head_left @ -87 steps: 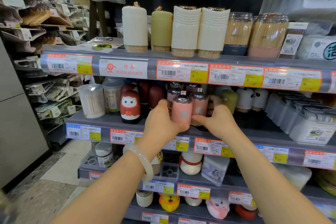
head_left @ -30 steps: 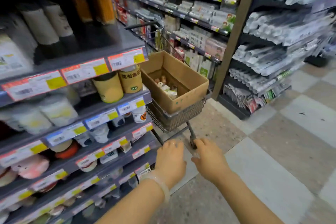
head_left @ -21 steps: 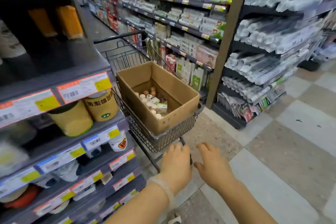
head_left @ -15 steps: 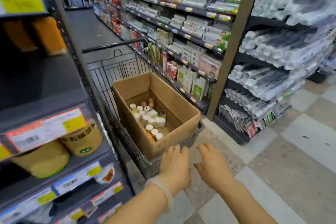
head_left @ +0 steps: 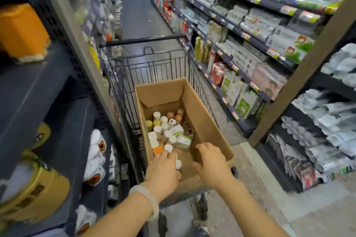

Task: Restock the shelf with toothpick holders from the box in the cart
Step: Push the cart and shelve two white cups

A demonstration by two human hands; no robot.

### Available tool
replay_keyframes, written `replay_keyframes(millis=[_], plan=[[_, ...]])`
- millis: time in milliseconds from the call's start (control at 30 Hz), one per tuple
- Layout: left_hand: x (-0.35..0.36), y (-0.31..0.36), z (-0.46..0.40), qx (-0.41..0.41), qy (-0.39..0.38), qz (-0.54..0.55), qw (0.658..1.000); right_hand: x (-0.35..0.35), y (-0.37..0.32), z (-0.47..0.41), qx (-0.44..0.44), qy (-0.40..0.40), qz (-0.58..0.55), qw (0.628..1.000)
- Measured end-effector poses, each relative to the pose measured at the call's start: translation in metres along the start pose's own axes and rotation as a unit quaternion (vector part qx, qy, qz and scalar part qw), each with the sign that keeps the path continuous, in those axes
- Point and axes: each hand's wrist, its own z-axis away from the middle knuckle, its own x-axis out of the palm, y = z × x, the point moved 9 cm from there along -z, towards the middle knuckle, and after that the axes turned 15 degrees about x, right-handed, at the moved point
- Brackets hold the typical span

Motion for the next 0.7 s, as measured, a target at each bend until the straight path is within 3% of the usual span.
replay_keyframes(millis=[333, 700], plan=[[0.034, -0.049, -0.055, -0.182, 0.003, 0.114, 0.977, 0.019, 0.011, -0.118, -0.090, -0.105, 0.032, 0.990], [0.089, -0.073, -0.067, -0.292, -0.028, 0.198, 0.935, 0.097, -0.003, -0.157, -0.131, -0.254, 0.084, 0.955]])
